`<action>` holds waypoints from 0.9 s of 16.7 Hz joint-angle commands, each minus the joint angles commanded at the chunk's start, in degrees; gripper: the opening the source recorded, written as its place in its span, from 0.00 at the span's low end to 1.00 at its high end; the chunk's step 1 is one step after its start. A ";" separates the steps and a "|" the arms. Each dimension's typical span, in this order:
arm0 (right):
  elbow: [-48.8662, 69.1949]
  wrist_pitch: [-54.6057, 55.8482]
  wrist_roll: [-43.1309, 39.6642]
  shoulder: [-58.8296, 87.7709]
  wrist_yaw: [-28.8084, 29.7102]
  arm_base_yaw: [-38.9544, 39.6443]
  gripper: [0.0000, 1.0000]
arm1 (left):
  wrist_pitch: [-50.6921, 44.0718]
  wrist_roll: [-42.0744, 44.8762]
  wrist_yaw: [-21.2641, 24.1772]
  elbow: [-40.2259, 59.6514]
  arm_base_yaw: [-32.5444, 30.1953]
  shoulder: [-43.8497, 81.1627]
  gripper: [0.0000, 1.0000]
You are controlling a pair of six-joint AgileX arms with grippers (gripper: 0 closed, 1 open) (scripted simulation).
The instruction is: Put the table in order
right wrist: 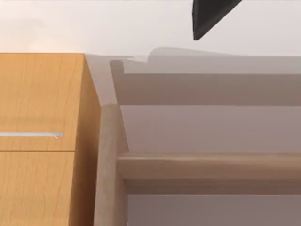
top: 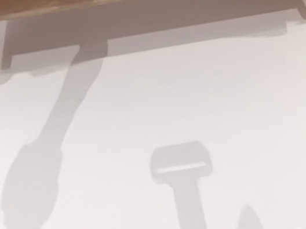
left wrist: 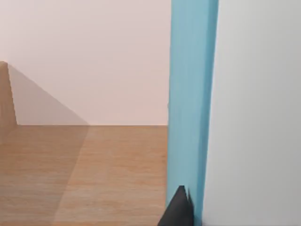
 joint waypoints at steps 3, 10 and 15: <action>0.00 0.00 0.00 0.00 0.00 0.00 1.00 | -0.09 0.00 -1.09 -2.77 -0.81 -3.22 0.00; 0.00 0.00 0.00 0.00 0.00 0.00 1.00 | 2.85 1.22 1.00 -3.73 2.07 -5.17 0.00; 0.00 0.00 0.00 0.00 0.00 0.00 1.00 | 13.75 9.28 8.51 -11.64 16.64 -12.38 0.00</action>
